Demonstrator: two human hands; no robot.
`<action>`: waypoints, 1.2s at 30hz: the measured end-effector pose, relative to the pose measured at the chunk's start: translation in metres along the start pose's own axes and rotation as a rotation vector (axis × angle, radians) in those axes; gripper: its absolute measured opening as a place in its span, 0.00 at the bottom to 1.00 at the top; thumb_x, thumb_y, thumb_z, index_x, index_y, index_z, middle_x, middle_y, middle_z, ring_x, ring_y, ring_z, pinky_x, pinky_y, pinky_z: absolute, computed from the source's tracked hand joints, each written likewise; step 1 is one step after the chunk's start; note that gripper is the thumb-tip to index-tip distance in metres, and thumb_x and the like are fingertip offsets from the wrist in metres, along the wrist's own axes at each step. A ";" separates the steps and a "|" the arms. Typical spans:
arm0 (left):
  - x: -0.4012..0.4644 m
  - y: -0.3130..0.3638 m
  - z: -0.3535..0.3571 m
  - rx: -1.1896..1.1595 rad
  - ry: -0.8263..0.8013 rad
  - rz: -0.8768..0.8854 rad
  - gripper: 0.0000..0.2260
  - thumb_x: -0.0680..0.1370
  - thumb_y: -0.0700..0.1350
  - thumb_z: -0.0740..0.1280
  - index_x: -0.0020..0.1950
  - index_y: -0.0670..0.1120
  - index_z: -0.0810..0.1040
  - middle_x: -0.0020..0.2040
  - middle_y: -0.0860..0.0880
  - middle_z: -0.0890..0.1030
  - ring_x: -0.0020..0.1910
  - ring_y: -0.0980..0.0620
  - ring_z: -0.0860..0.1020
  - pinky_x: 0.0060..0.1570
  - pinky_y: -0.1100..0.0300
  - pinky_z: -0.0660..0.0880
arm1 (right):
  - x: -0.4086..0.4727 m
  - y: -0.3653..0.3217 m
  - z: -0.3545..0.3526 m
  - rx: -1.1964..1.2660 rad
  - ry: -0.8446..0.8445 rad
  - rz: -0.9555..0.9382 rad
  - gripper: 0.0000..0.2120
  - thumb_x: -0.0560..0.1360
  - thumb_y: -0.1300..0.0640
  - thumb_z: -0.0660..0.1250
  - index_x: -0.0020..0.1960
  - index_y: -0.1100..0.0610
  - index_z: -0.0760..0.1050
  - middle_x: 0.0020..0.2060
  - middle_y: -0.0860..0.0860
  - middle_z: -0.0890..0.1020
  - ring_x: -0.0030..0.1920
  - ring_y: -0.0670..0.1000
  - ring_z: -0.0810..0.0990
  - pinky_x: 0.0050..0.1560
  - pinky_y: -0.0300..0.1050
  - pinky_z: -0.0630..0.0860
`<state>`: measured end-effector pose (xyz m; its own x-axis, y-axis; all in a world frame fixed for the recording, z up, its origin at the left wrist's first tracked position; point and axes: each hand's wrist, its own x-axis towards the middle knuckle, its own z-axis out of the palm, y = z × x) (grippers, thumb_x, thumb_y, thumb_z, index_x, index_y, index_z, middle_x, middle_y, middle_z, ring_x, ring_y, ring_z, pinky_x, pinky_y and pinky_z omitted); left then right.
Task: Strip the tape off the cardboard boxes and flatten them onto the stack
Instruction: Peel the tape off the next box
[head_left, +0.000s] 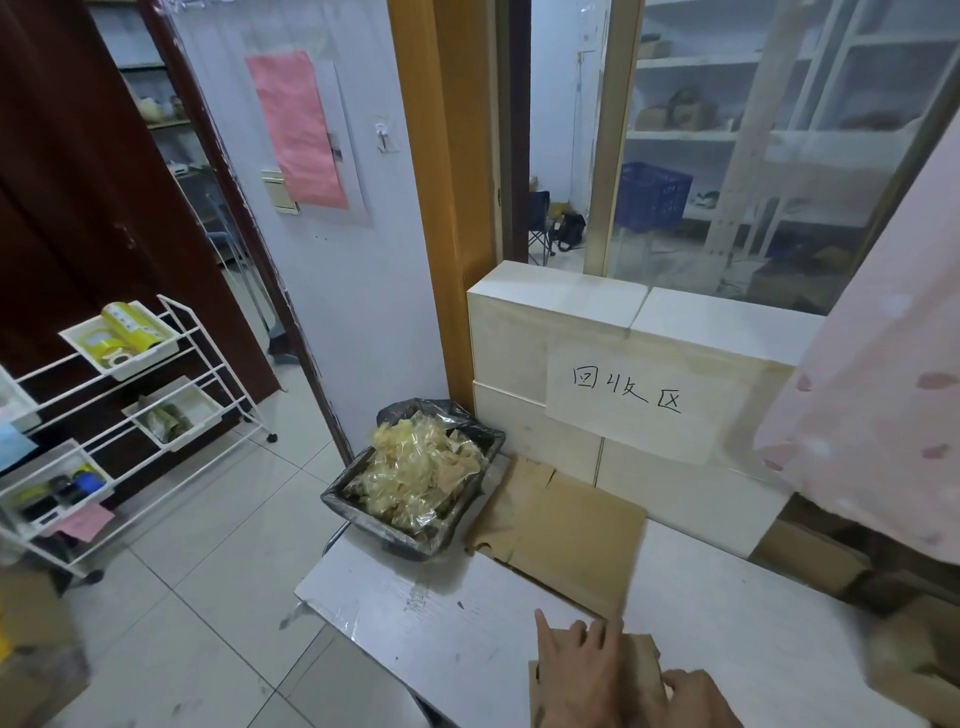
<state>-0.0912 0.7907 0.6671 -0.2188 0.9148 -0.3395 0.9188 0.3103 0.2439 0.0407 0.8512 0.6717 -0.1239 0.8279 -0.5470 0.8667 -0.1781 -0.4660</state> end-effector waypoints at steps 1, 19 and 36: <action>0.003 -0.001 0.001 -0.038 0.047 0.006 0.30 0.49 0.64 0.77 0.50 0.56 0.84 0.40 0.58 0.81 0.40 0.56 0.81 0.60 0.30 0.66 | 0.007 0.001 0.002 -0.055 0.000 -0.035 0.16 0.80 0.44 0.58 0.66 0.47 0.69 0.62 0.46 0.75 0.62 0.45 0.75 0.48 0.34 0.67; 0.021 -0.009 0.031 0.011 0.021 0.039 0.33 0.74 0.57 0.68 0.74 0.47 0.62 0.79 0.50 0.58 0.79 0.36 0.46 0.59 0.25 0.27 | -0.003 -0.012 0.015 -0.273 0.233 -0.093 0.17 0.72 0.38 0.60 0.56 0.45 0.73 0.57 0.43 0.78 0.60 0.46 0.77 0.54 0.38 0.72; 0.009 -0.004 0.014 0.125 -0.091 0.023 0.45 0.72 0.54 0.74 0.79 0.48 0.49 0.81 0.46 0.44 0.77 0.31 0.37 0.62 0.22 0.34 | -0.025 -0.008 0.005 -0.324 0.177 -0.053 0.16 0.76 0.40 0.53 0.54 0.43 0.75 0.56 0.43 0.78 0.60 0.50 0.74 0.58 0.49 0.67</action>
<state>-0.0920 0.7947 0.6507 -0.1719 0.8923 -0.4173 0.9582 0.2497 0.1394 0.0339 0.8289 0.6856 -0.1120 0.9155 -0.3863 0.9728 0.0217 -0.2307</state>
